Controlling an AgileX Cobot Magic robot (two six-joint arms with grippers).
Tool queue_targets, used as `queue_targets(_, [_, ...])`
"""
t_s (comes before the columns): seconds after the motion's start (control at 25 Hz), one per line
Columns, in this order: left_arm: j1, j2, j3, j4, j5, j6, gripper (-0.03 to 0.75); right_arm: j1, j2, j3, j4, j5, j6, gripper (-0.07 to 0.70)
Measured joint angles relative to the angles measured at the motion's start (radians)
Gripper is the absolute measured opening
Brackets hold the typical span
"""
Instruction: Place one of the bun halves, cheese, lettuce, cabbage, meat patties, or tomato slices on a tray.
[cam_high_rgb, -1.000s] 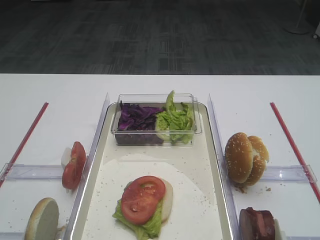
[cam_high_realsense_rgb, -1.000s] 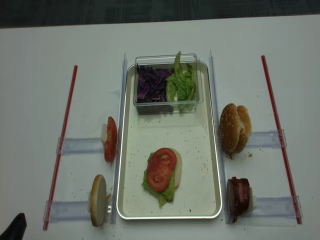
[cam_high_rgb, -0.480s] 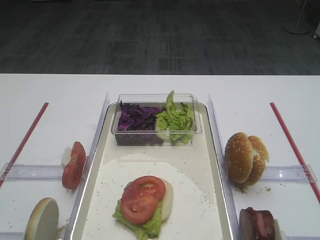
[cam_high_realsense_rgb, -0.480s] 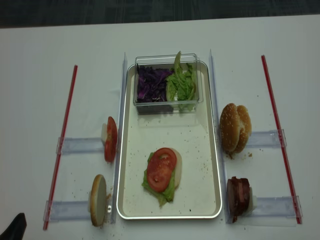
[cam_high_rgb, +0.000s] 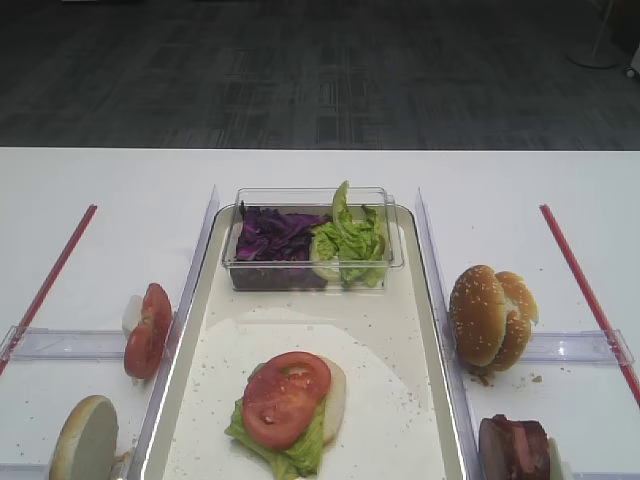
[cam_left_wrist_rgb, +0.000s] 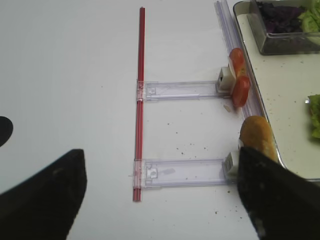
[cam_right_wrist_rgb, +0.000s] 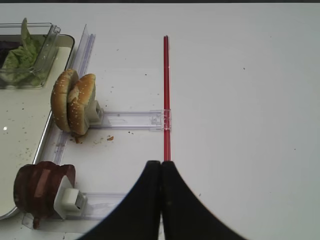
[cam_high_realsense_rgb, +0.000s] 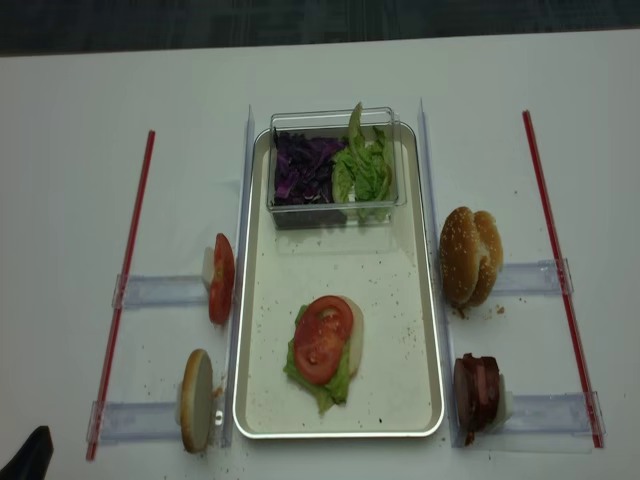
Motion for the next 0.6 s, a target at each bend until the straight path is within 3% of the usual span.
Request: queue_targets(0.6, [0.000,0.000,0.000,0.000,0.000,0.027,0.566,0.000,0.000,0.000,0.000,0.000,0.000,0.364])
